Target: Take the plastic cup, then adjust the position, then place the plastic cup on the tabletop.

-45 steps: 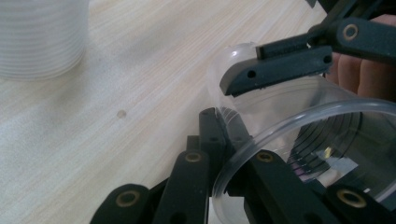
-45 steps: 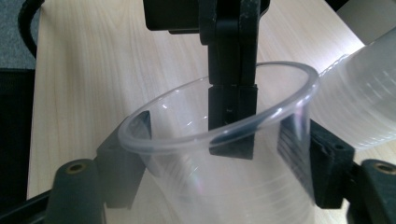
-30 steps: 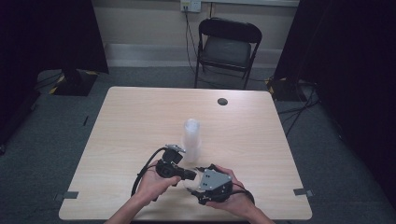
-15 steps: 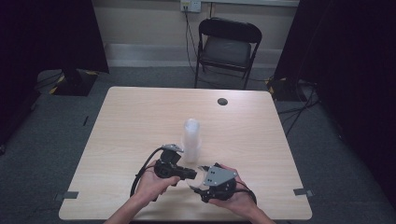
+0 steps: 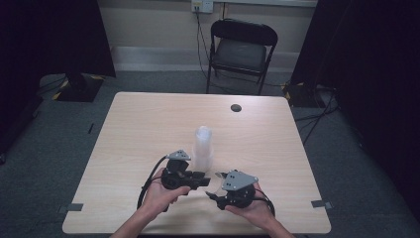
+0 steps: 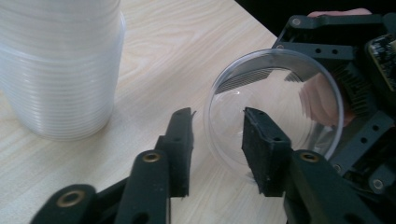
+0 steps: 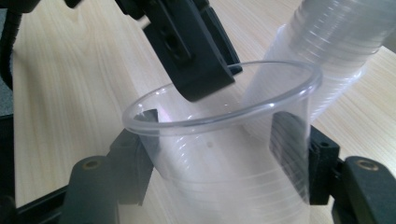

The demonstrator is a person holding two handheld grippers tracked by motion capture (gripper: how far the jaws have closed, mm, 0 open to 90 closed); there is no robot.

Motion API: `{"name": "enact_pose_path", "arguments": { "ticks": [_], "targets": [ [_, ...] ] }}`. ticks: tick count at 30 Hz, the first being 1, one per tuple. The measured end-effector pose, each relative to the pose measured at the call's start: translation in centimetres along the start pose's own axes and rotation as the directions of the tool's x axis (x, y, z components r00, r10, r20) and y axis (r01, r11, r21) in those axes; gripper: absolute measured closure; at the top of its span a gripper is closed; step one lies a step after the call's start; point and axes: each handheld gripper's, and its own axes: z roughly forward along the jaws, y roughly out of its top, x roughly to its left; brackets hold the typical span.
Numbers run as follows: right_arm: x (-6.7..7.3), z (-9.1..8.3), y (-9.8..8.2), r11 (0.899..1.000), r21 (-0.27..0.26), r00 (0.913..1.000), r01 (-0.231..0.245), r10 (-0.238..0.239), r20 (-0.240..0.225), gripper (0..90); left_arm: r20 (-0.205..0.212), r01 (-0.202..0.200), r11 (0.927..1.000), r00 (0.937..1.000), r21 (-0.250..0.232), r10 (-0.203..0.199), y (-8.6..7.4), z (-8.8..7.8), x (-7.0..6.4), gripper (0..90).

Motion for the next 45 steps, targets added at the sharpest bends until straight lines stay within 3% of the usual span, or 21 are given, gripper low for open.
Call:
{"name": "enact_pose_path", "arguments": {
  "ticks": [10,15,22,27,31,33,36,45],
  "targets": [
    [-0.7,0.1,0.0,1.000,0.006,0.9996,-0.026,0.026,0.014,33.9,-0.045,-0.017,0.9979,0.9989,-0.063,0.014,-0.1,-0.8,0.0,43.0],
    [-1.3,0.0,-0.4,0.999,0.016,0.9985,-0.041,0.040,0.038,34.0,-0.098,-0.052,0.9923,0.9943,-0.112,0.041,-0.1,-1.2,0.0,34.6],
    [-2.6,-0.4,-1.1,0.995,0.014,0.9924,-0.100,0.098,0.074,34.2,-0.132,-0.069,0.9911,0.9897,-0.113,0.054,-0.3,-1.3,0.2,31.0],
    [-3.7,-1.0,-1.2,0.985,-0.019,0.9815,-0.172,0.173,0.082,34.4,-0.139,-0.096,0.9893,0.9871,-0.110,0.080,-0.8,-1.3,0.2,29.9],
    [-4.5,-1.3,-1.0,0.981,-0.039,0.9754,-0.192,0.196,0.102,34.5,-0.147,-0.102,0.9887,0.9854,-0.110,0.085,-1.0,-1.4,0.3,28.2],
    [-4.8,-1.5,-1.0,0.977,-0.050,0.9714,-0.208,0.212,0.107,34.6,-0.181,-0.139,0.9863,0.9760,-0.089,0.121,-1.2,-1.4,0.4,27.7],
    [-5.3,-1.7,-0.9,0.975,-0.054,0.9696,-0.217,0.222,0.103,34.5,-0.206,-0.166,0.9838,0.9671,-0.068,0.149,-1.6,-1.2,0.7,25.4],
    [-7.3,-1.9,-0.1,0.966,-0.088,0.9581,-0.242,0.253,0.135,34.7,-0.245,-0.164,0.9821,0.9598,-0.093,0.137,-1.9,-1.9,1.2,17.2]
  ]
}}
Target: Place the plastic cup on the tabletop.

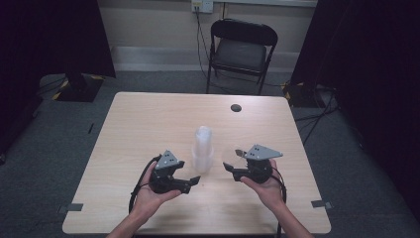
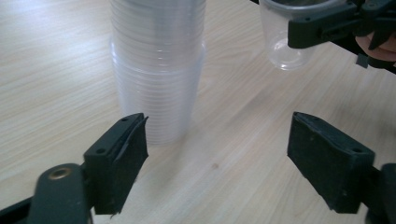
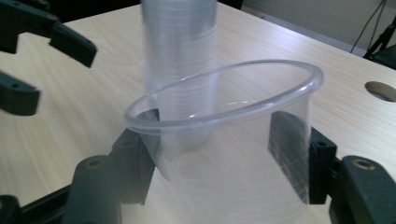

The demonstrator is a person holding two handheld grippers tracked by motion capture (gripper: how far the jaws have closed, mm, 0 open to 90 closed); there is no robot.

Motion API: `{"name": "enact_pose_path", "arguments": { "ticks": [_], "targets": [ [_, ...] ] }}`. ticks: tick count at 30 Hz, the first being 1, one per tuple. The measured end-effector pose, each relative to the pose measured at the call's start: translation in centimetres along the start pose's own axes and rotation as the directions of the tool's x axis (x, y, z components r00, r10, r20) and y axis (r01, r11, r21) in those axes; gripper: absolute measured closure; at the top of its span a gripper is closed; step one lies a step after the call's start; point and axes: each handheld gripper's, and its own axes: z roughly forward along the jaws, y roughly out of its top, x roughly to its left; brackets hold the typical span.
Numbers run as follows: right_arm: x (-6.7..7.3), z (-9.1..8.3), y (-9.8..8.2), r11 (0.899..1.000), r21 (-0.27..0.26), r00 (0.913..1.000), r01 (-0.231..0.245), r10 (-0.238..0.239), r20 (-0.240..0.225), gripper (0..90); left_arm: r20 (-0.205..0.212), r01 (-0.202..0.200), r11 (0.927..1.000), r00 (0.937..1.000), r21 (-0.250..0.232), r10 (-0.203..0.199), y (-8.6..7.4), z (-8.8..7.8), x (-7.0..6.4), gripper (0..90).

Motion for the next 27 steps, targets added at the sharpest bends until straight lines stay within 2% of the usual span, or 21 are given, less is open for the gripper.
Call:
{"name": "enact_pose_path", "arguments": {
  "ticks": [4,6,9,11,14,16,19,22,25,27],
  "targets": [
    [-0.9,0.4,0.3,0.999,-0.012,0.9990,-0.043,0.044,0.012,34.8,-0.014,0.017,0.9998,0.9997,-0.012,-0.018,-0.5,-0.7,0.4,17.5],
    [-1.3,0.5,0.5,0.998,-0.018,0.9982,-0.058,0.058,0.016,34.8,-0.016,0.041,0.9988,0.9990,-0.028,-0.042,-0.5,-0.9,0.6,19.4],
    [-2.1,0.7,0.8,0.998,-0.029,0.9985,-0.052,0.052,0.017,34.8,-0.042,0.022,0.9992,0.9989,-0.034,-0.023,-0.4,-1.1,0.9,19.4],
    [-2.6,0.8,1.0,0.998,-0.032,0.9977,-0.061,0.062,0.028,34.8,-0.042,0.030,0.9989,0.9986,-0.037,-0.032,-0.6,-1.1,1.1,19.2],
    [-3.7,1.0,1.1,0.995,-0.047,0.9950,-0.087,0.089,0.044,34.8,-0.034,0.029,0.9991,0.9990,-0.030,-0.030,-1.0,-1.1,1.5,18.5],
    [-4.4,1.2,1.2,0.993,-0.051,0.9926,-0.104,0.107,0.058,34.8,-0.025,0.045,0.9988,0.9986,-0.022,-0.046,-1.4,-1.2,1.9,18.9],
    [-5.3,1.6,1.2,0.990,-0.051,0.9884,-0.130,0.133,0.073,34.8,-0.056,0.047,0.9989,0.9973,0.002,-0.047,-1.8,-1.4,2.6,19.2],
    [-6.1,2.3,0.9,0.987,-0.040,0.9834,-0.154,0.157,0.091,34.7,-0.069,0.053,0.9986,0.9962,0.002,-0.053,-2.0,-1.9,3.1,19.2],
    [-6.7,2.9,0.7,0.983,-0.031,0.9779,-0.181,0.183,0.102,34.7,-0.085,0.039,0.9987,0.9957,0.031,-0.036,-2.2,-2.2,3.3,18.4],
    [-6.9,3.4,0.6,0.981,-0.023,0.9743,-0.192,0.194,0.115,34.7,-0.086,0.028,0.9990,0.9960,0.034,-0.025,-2.4,-2.2,3.4,17.0]
  ]
}}
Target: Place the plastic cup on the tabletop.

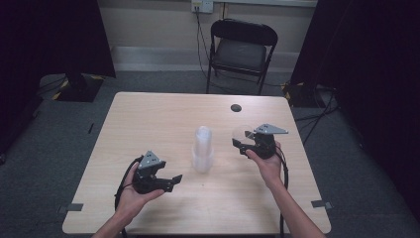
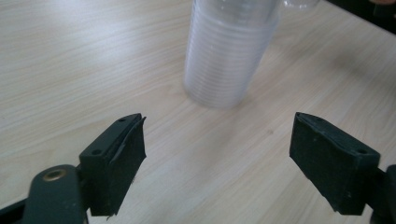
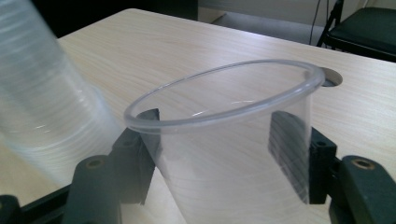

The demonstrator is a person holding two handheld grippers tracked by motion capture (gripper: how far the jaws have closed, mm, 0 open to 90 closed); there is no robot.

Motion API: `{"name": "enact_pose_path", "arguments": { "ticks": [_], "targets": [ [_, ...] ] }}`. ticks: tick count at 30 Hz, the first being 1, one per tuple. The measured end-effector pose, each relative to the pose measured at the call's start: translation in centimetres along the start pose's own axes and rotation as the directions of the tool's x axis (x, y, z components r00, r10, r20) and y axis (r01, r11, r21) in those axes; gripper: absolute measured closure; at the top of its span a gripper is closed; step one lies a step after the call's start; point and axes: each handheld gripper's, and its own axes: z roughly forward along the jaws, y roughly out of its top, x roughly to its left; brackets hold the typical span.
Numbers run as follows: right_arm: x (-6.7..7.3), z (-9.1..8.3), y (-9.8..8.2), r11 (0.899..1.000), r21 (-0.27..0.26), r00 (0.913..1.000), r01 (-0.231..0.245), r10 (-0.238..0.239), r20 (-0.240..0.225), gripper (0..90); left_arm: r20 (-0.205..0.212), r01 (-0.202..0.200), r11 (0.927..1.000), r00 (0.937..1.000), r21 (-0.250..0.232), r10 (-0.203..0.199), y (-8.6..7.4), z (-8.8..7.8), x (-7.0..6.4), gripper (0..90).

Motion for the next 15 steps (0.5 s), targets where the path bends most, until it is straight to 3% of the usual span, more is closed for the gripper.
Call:
{"name": "enact_pose_path", "arguments": {
  "ticks": [2,8,15],
  "targets": [
    [-0.2,0.5,0.0,1.000,0.003,0.9999,-0.011,0.011,0.008,34.7,0.017,0.019,0.9997,0.9997,-0.018,-0.018,-0.4,0.0,0.2,17.0],
    [-0.8,2.1,-0.1,0.999,0.008,0.9983,-0.051,0.051,0.028,34.6,-0.015,0.046,0.9989,0.9988,-0.001,-0.046,-1.7,-0.2,1.0,17.0],
    [-0.7,4.4,-0.4,0.998,0.027,0.9972,-0.065,0.064,0.040,34.4,-0.037,0.067,0.9975,0.9970,-0.023,-0.068,-2.2,-0.6,1.5,17.0]
  ]
}}
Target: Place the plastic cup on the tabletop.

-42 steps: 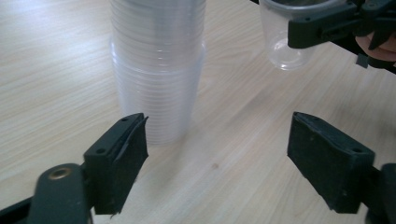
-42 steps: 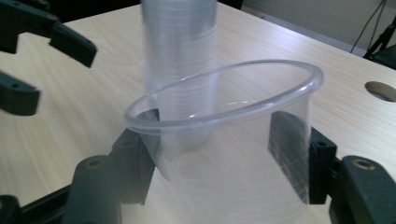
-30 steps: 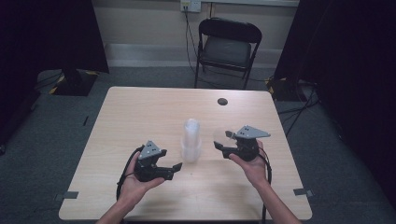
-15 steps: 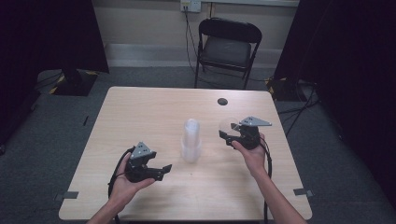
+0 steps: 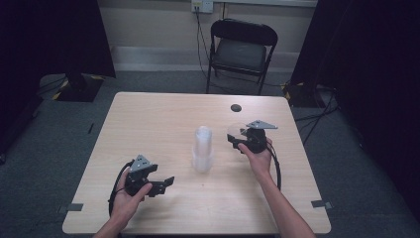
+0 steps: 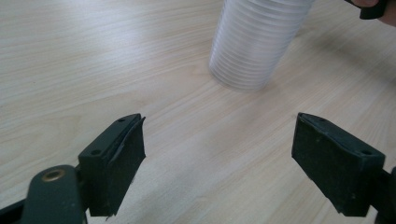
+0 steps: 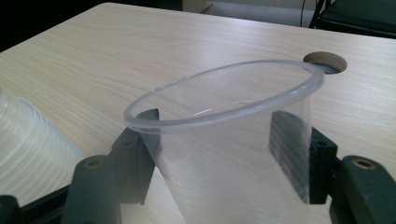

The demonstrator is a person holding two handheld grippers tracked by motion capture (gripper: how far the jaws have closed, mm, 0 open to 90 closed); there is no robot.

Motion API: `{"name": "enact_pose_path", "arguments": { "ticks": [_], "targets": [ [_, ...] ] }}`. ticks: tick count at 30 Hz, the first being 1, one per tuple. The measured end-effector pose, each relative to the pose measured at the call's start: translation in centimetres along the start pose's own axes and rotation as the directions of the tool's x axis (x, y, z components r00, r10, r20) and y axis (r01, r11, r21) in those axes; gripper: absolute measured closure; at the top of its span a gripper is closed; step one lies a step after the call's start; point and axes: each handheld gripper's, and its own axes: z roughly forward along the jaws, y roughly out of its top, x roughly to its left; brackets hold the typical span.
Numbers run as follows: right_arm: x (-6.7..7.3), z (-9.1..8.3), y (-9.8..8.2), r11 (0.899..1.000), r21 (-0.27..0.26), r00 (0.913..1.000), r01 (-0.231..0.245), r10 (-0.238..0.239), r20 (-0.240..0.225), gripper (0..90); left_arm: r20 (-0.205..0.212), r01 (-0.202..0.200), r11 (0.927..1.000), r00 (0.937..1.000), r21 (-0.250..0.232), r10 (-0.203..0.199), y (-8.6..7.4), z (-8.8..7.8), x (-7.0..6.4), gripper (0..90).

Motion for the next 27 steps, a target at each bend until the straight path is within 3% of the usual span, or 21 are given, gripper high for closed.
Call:
{"name": "enact_pose_path", "arguments": {
  "ticks": [3,12,27],
  "targets": [
    [0.3,0.9,0.1,0.999,0.016,0.9994,0.032,-0.032,0.009,33.7,-0.003,-0.014,0.9999,0.9999,0.006,0.014,-0.1,0.0,-0.1,17.1],
    [0.7,2.5,-0.2,0.999,0.026,0.9995,0.030,-0.030,-0.007,32.2,-0.001,-0.041,0.9989,0.9992,0.023,0.041,-0.2,0.4,-0.5,17.9],
    [0.6,2.0,-0.6,0.999,0.022,0.9989,0.039,-0.038,-0.026,27.1,-0.018,-0.030,0.9994,0.9994,0.016,0.030,-0.3,0.4,-0.3,18.2]
  ]
}}
